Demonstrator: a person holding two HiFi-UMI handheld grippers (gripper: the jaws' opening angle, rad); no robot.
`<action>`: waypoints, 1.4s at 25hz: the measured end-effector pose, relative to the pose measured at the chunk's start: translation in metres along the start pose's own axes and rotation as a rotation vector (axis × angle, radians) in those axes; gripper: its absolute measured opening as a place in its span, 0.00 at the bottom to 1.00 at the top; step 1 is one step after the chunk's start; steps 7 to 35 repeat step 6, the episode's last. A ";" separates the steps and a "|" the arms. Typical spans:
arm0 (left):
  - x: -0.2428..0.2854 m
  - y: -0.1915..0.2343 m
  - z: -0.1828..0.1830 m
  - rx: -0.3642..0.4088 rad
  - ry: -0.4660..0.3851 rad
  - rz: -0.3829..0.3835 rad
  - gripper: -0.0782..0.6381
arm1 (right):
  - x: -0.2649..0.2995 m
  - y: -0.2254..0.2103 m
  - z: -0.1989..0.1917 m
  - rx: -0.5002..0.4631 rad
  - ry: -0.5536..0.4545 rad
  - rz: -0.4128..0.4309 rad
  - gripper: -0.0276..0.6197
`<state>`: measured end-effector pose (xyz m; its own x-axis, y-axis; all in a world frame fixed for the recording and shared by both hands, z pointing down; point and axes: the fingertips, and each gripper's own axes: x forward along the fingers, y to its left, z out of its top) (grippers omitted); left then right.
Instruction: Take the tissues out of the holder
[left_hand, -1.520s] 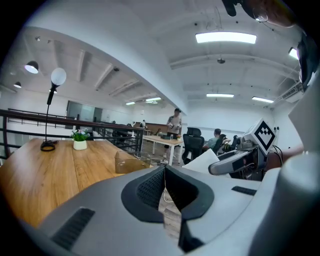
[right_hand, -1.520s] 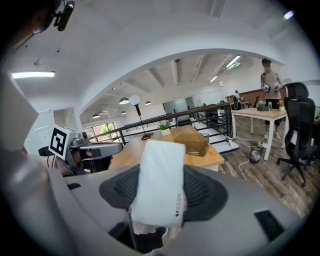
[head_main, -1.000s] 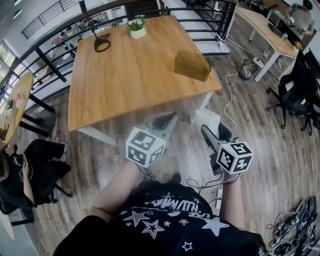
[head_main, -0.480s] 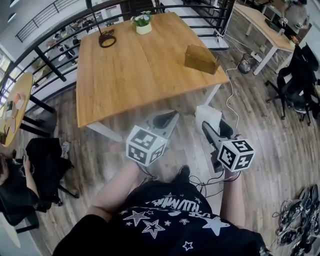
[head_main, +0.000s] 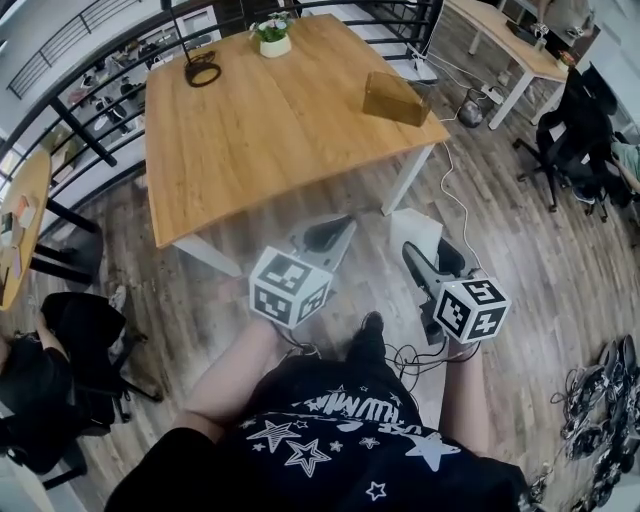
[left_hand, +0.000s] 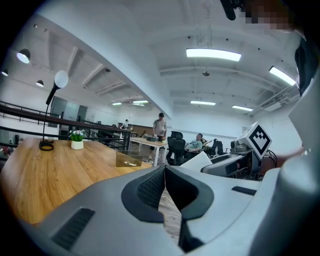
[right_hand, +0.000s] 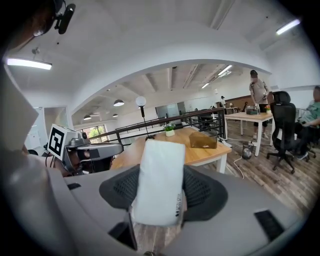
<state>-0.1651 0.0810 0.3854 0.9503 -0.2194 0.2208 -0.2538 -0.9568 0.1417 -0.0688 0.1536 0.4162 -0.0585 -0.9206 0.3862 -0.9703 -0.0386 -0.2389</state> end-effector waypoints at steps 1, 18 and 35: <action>-0.005 -0.001 -0.002 0.000 0.001 -0.005 0.13 | -0.002 0.005 -0.003 0.004 0.001 -0.005 0.44; -0.027 0.000 -0.006 -0.004 0.003 -0.017 0.13 | -0.007 0.027 -0.011 0.014 0.000 -0.024 0.44; -0.027 0.000 -0.006 -0.004 0.003 -0.017 0.13 | -0.007 0.027 -0.011 0.014 0.000 -0.024 0.44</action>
